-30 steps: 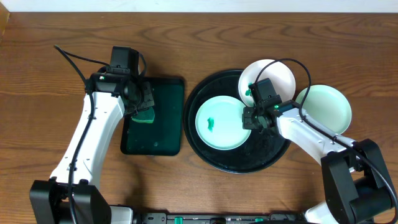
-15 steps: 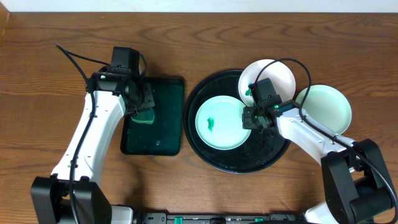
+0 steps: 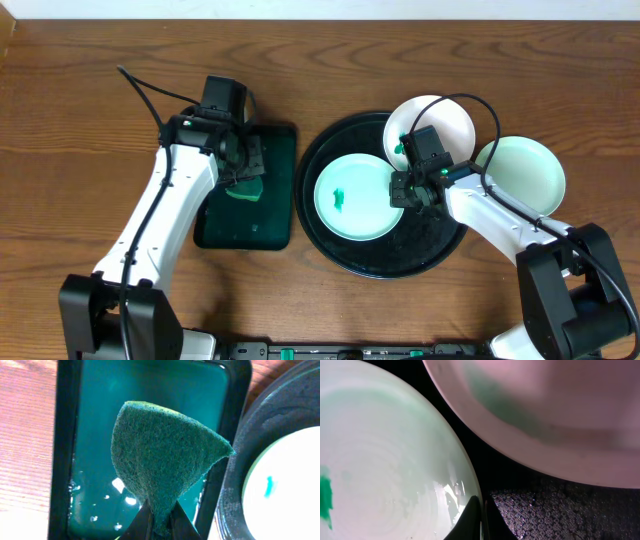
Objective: Clean dirty plates on tray and stack at the side
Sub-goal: 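Carry the sponge with the left gripper onto the pale green plate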
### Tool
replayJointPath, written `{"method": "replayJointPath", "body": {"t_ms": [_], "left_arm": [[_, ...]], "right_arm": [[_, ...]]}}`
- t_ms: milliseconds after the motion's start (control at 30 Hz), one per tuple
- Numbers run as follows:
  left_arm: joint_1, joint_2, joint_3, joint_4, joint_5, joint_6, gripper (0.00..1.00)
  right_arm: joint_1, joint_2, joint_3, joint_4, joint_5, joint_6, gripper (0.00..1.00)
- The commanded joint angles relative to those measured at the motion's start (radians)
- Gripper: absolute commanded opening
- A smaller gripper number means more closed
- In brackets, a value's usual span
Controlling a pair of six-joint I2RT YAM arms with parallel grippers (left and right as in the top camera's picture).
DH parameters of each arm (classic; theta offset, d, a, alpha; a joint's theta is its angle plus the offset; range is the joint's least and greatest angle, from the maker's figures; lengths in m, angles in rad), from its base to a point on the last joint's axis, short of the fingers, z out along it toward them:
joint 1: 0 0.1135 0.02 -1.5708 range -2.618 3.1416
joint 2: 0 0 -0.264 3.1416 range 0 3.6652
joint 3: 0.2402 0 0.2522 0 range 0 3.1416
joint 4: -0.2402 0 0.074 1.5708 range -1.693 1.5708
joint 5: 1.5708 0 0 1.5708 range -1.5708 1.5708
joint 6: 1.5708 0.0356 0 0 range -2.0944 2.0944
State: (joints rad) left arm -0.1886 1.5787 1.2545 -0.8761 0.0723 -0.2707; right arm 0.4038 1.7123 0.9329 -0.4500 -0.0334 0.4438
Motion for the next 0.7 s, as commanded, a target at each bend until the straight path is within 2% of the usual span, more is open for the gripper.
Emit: {"method": "replayJointPath", "body": {"t_ms": [0, 300, 667], "left_arm": [[-0.019, 0.004, -0.007, 0.014, -0.002, -0.028, 0.07], [-0.102, 0.004, -0.007, 0.068, -0.002, -0.114, 0.07], [-0.302, 0.036, -0.007, 0.222, -0.002, -0.241, 0.07]], "right_arm": [[-0.010, 0.010, 0.013, 0.005, -0.001, 0.004, 0.01], [-0.010, 0.010, 0.013, 0.005, -0.001, 0.004, 0.01], [-0.010, 0.010, 0.013, 0.004, -0.013, 0.005, 0.01]]}}
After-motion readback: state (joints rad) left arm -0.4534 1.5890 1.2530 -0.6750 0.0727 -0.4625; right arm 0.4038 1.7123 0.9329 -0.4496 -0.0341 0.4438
